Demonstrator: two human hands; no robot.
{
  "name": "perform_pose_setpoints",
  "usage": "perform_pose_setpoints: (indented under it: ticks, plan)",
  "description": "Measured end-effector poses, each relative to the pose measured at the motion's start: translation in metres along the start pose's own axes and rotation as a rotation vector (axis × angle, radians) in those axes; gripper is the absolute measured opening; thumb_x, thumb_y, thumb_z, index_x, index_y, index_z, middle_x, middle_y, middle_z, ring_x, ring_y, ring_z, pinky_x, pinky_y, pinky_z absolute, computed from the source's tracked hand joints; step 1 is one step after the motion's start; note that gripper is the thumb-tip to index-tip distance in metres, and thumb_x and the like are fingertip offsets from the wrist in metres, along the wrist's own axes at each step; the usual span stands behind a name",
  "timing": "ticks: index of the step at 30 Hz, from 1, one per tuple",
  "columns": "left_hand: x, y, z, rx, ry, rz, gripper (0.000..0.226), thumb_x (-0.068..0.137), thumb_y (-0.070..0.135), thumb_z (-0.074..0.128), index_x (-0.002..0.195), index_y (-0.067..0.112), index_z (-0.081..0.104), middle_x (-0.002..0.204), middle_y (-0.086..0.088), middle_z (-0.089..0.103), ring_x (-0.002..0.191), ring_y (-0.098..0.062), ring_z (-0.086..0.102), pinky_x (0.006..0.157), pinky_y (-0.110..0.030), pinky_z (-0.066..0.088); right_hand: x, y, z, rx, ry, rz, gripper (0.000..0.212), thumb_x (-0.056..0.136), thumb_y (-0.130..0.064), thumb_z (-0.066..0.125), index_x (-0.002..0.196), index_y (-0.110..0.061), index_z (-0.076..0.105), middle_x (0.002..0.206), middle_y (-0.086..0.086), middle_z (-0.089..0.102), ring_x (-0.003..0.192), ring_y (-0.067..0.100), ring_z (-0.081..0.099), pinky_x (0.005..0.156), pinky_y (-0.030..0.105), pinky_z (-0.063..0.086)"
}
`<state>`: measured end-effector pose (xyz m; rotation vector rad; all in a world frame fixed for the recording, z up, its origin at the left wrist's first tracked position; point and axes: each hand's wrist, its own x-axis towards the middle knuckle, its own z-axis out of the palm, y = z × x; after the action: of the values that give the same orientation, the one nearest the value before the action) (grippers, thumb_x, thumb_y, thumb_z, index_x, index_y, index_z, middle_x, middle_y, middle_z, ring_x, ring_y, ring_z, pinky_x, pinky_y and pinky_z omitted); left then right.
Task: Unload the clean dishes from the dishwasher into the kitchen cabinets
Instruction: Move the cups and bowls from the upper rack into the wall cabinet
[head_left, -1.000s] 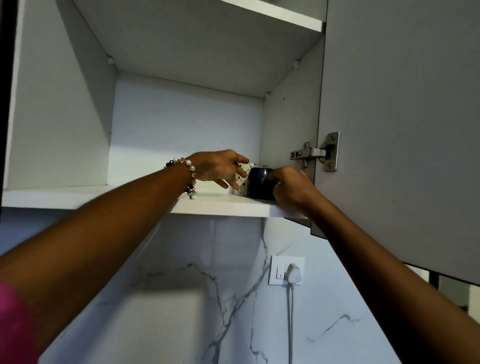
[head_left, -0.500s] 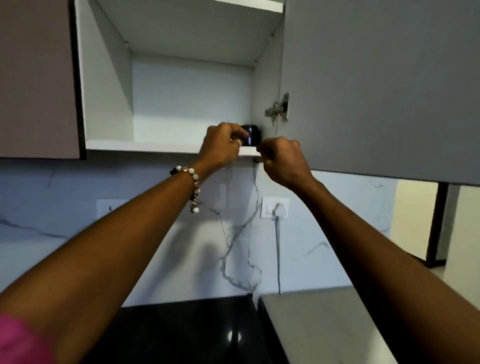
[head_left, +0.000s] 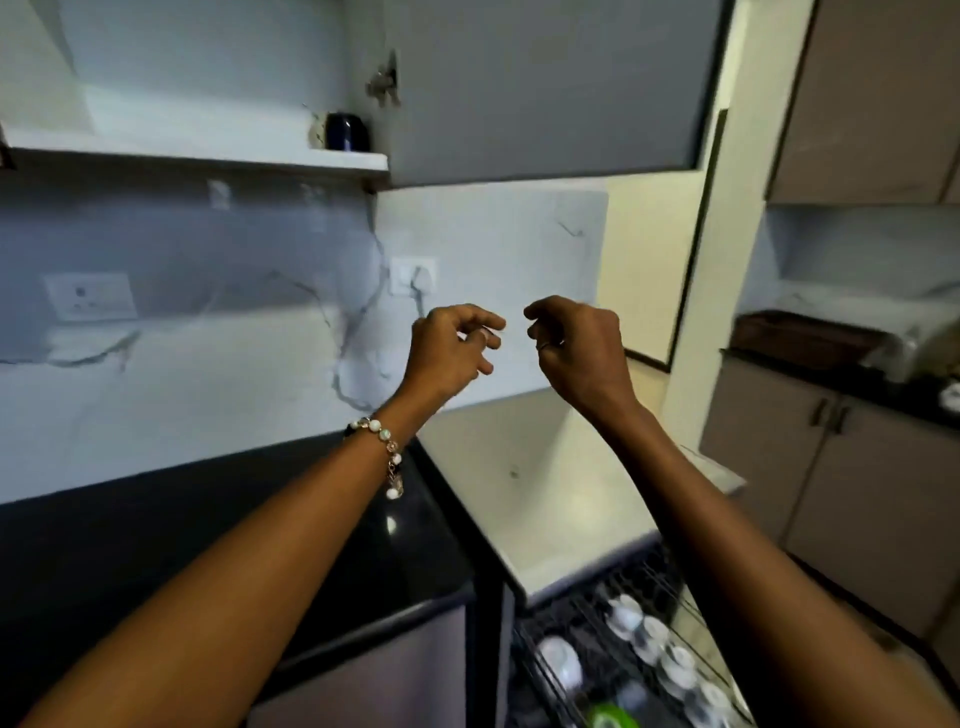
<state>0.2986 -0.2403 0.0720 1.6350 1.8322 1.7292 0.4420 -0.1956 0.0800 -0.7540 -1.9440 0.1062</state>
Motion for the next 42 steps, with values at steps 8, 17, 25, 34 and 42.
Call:
perform_pose_setpoints:
  ticks: [8, 17, 25, 34, 42]
  plan:
    - [-0.118, 0.004, 0.141, -0.129, -0.238, -0.166, 0.025, 0.089, 0.002, 0.05, 0.091, 0.015, 0.071, 0.081, -0.003, 0.071, 0.05, -0.014, 0.063, 0.055, -0.029, 0.053, -0.148, 0.097, -0.094, -0.125, -0.07, 0.354, 0.03, 0.084, -0.001, 0.054, 0.107, -0.009, 0.07, 0.096, 0.008, 0.075, 0.085, 0.021, 0.069, 0.081, 0.033, 0.055]
    - [-0.204, -0.046, 0.305, -0.138, -0.51, -0.353, 0.025, 0.09, -0.003, 0.05, 0.091, 0.011, 0.07, 0.08, -0.009, 0.071, 0.047, -0.007, 0.06, 0.05, -0.023, 0.051, -0.29, 0.241, -0.157, -0.163, -0.139, 0.794, 0.02, 0.085, -0.005, 0.063, 0.103, -0.008, 0.072, 0.098, 0.008, 0.074, 0.088, 0.019, 0.069, 0.084, 0.039, 0.056]
    - [-0.227, -0.138, 0.449, 0.169, -0.681, -0.433, 0.019, 0.084, -0.004, 0.056, 0.092, 0.002, 0.072, 0.087, -0.01, 0.072, 0.079, -0.019, 0.065, 0.071, -0.018, 0.045, -0.367, 0.409, -0.131, -0.151, -0.326, 1.105, 0.021, 0.082, -0.006, 0.065, 0.102, -0.007, 0.072, 0.099, 0.011, 0.074, 0.092, 0.026, 0.068, 0.088, 0.038, 0.054]
    - [-0.23, -0.238, 0.596, 0.791, -1.115, -0.058, 0.058, 0.087, 0.021, 0.059, 0.141, 0.021, 0.038, 0.133, -0.006, 0.051, 0.121, -0.027, 0.049, 0.097, -0.038, 0.043, -0.437, 0.549, -0.052, -0.05, -0.517, 1.343, 0.024, 0.078, -0.014, 0.073, 0.1, -0.009, 0.065, 0.09, 0.007, 0.061, 0.086, 0.021, 0.056, 0.067, 0.024, 0.03]
    - [-0.265, -0.28, 0.652, 0.766, -1.212, -0.083, 0.1, 0.073, 0.052, 0.071, 0.144, 0.037, 0.003, 0.151, -0.019, 0.014, 0.127, -0.038, 0.043, 0.097, -0.049, 0.047, -0.465, 0.594, 0.012, -0.113, -0.664, 1.304, 0.071, 0.08, -0.03, 0.073, 0.14, -0.012, 0.039, 0.138, 0.022, 0.042, 0.127, 0.038, 0.04, 0.101, 0.041, 0.04]
